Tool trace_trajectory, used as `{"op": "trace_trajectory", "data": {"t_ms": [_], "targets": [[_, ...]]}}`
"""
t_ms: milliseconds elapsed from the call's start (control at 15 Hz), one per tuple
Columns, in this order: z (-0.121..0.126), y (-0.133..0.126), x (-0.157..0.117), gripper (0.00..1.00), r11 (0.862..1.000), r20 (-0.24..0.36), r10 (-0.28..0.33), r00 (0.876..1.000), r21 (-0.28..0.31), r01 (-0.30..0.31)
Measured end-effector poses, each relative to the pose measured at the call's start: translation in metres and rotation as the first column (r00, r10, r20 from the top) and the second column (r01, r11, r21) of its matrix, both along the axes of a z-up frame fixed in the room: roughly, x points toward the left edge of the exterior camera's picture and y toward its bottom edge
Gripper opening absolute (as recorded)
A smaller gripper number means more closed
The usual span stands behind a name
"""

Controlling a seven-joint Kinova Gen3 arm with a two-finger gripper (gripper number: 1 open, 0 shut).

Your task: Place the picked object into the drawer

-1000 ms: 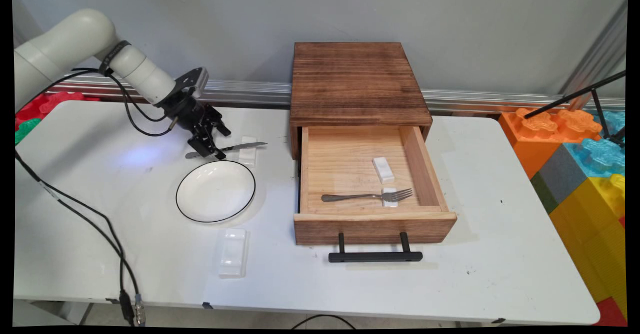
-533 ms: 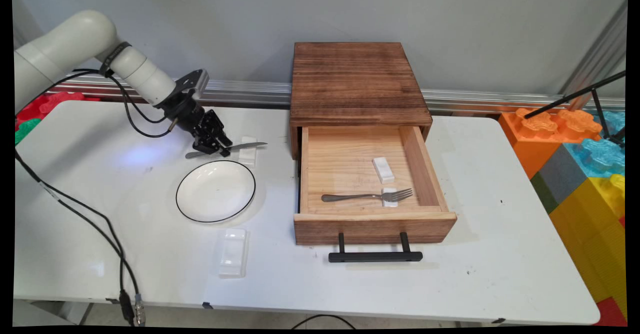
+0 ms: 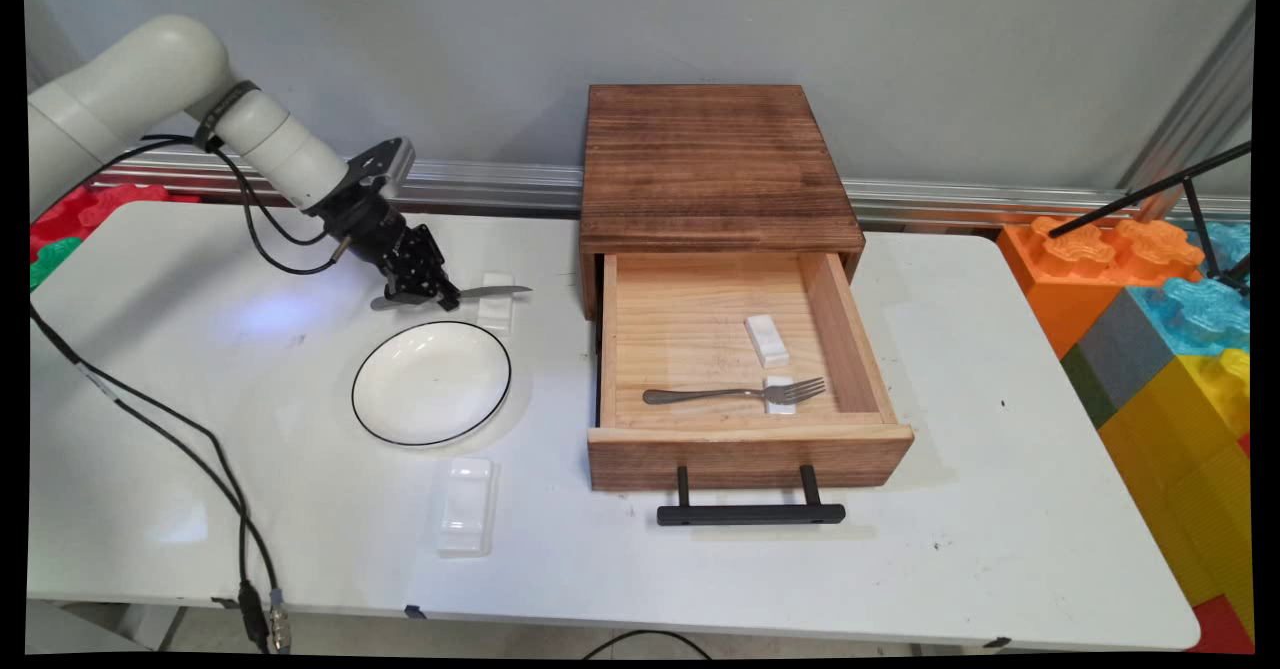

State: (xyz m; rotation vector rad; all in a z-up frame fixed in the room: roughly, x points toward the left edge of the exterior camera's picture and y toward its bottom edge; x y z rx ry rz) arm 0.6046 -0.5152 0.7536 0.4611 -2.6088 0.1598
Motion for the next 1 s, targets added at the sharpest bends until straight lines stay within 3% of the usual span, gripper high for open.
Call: {"op": "trace_trajectory", "data": {"t_ms": [400,1000], "targets": [[0.024,-0.002,0.004,0.0,1.0,0.001,0.012,1.0,-0.014,-0.012],[0.103,0.002,-0.006,0.0,0.998,-0.026,0.044,0.999,-0.037,-0.045]]}}
